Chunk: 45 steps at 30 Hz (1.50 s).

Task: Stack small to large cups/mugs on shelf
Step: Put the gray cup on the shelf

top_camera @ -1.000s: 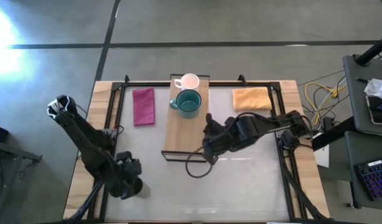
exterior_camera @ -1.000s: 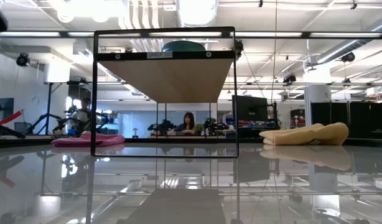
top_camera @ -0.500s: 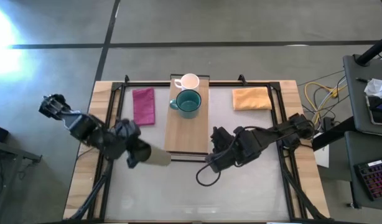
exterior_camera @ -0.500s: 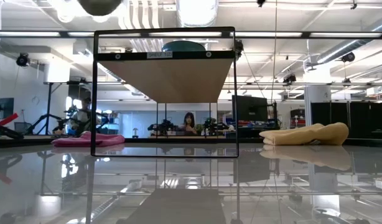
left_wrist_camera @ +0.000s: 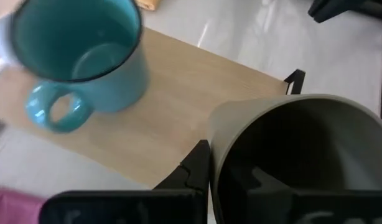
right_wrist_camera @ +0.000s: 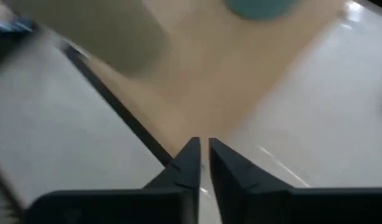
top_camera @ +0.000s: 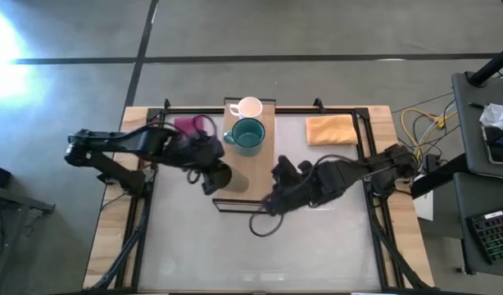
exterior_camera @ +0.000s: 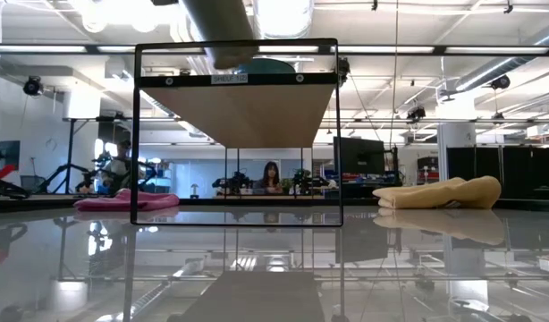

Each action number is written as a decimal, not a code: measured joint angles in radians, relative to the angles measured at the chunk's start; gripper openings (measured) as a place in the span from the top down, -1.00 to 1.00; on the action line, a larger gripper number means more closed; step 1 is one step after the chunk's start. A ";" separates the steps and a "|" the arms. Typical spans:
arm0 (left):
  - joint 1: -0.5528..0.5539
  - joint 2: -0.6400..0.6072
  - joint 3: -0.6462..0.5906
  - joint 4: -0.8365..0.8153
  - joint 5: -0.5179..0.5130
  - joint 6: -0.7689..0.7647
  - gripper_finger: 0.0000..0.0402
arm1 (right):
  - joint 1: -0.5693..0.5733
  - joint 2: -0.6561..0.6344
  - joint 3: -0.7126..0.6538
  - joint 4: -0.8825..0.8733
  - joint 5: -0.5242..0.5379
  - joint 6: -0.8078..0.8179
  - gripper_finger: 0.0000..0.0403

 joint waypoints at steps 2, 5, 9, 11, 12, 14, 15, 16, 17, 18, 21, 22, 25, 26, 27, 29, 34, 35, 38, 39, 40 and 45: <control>0.026 0.025 0.000 0.011 0.032 0.030 1.00 | -0.023 -0.012 -0.016 0.108 -0.030 -0.058 0.94; 0.043 0.056 -0.001 0.006 0.045 0.064 1.00 | -0.052 -0.019 -0.047 0.203 -0.081 -0.098 0.96; 0.058 0.080 0.000 0.010 0.051 0.106 1.00 | -0.091 -0.019 -0.103 0.238 -0.136 -0.105 0.96; 0.066 0.082 0.000 0.020 0.052 0.118 1.00 | -0.109 -0.018 -0.137 0.283 -0.155 -0.106 0.96; 0.071 0.082 -0.001 0.031 0.052 0.122 1.00 | -0.117 -0.018 -0.154 0.300 -0.159 -0.106 0.96; 0.081 0.083 -0.002 0.046 0.051 0.135 1.00 | -0.132 -0.018 -0.180 0.332 -0.164 -0.109 0.96; 0.086 0.080 -0.002 0.047 0.052 0.136 1.00 | -0.139 -0.018 -0.190 0.351 -0.166 -0.113 0.96; 0.091 0.079 -0.002 0.049 0.052 0.136 1.00 | -0.147 -0.018 -0.200 0.373 -0.174 -0.117 0.96; 0.095 0.079 0.000 0.053 0.052 0.136 1.00 | -0.154 -0.019 -0.208 0.396 -0.186 -0.123 0.96; 0.099 0.079 0.003 0.057 0.058 0.136 1.00 | -0.161 -0.021 -0.215 0.413 -0.193 -0.128 0.96; 0.107 0.071 0.001 0.059 0.078 0.137 1.00 | -0.177 -0.021 -0.232 0.455 -0.198 -0.141 0.96; 0.107 0.071 0.001 0.066 0.088 0.137 1.00 | -0.183 -0.021 -0.233 0.463 -0.199 -0.146 0.96; 0.110 0.074 -0.004 0.071 0.112 0.138 1.00 | -0.194 -0.021 -0.234 0.475 -0.201 -0.156 0.96; 0.110 0.079 -0.004 0.076 0.118 0.139 1.00 | -0.196 -0.021 -0.235 0.474 -0.202 -0.158 0.96; 0.110 0.080 -0.005 0.080 0.121 0.139 1.00 | -0.199 -0.021 -0.236 0.471 -0.202 -0.163 0.96; 0.110 0.081 -0.009 0.083 0.123 0.144 1.00 | -0.203 -0.021 -0.236 0.471 -0.202 -0.172 0.96; 0.110 0.091 -0.010 0.099 0.123 0.161 0.97 | -0.208 -0.022 -0.236 0.470 -0.201 -0.180 0.96; 0.110 0.093 -0.010 0.111 0.123 0.162 0.94 | -0.208 -0.022 -0.236 0.472 -0.201 -0.182 0.96; 0.110 0.093 -0.010 0.129 0.127 0.162 0.83 | -0.208 -0.022 -0.236 0.479 -0.200 -0.189 0.96; 0.110 0.095 -0.010 0.137 0.127 0.162 0.79 | -0.208 -0.022 -0.237 0.479 -0.199 -0.193 0.96; 0.110 0.096 -0.010 0.150 0.127 0.162 0.75 | -0.208 -0.022 -0.239 0.478 -0.198 -0.194 0.96; 0.112 0.094 -0.011 0.155 0.127 0.163 0.60 | -0.208 -0.022 -0.251 0.475 -0.202 -0.196 0.96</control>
